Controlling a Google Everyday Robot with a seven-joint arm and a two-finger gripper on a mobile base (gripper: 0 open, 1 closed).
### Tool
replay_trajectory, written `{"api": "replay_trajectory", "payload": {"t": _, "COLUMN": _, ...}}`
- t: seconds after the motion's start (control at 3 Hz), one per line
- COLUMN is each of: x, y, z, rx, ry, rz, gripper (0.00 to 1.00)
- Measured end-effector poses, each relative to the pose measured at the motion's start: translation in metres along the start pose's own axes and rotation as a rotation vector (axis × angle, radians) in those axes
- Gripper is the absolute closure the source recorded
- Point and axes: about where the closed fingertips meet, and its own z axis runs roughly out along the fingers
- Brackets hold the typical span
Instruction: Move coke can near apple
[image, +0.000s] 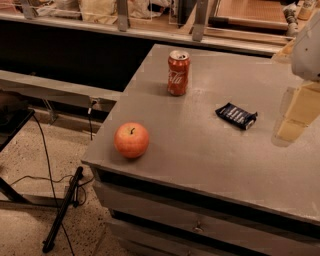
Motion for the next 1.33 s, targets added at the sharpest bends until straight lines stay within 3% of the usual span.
{"api": "replay_trajectory", "payload": {"t": 0.33, "x": 0.000, "y": 0.000, "z": 0.000, "rx": 0.000, "ry": 0.000, "rz": 0.000, "gripper": 0.00}}
{"api": "replay_trajectory", "payload": {"t": 0.67, "x": -0.041, "y": -0.004, "z": 0.007, "rx": -0.016, "ry": -0.059, "rz": -0.123, "gripper": 0.00}}
{"api": "replay_trajectory", "payload": {"t": 1.0, "x": -0.104, "y": -0.017, "z": 0.020, "rx": -0.040, "ry": -0.194, "rz": -0.256, "gripper": 0.00}}
{"api": "replay_trajectory", "payload": {"t": 1.33, "x": -0.119, "y": -0.021, "z": 0.021, "rx": -0.046, "ry": -0.234, "rz": -0.284, "gripper": 0.00}}
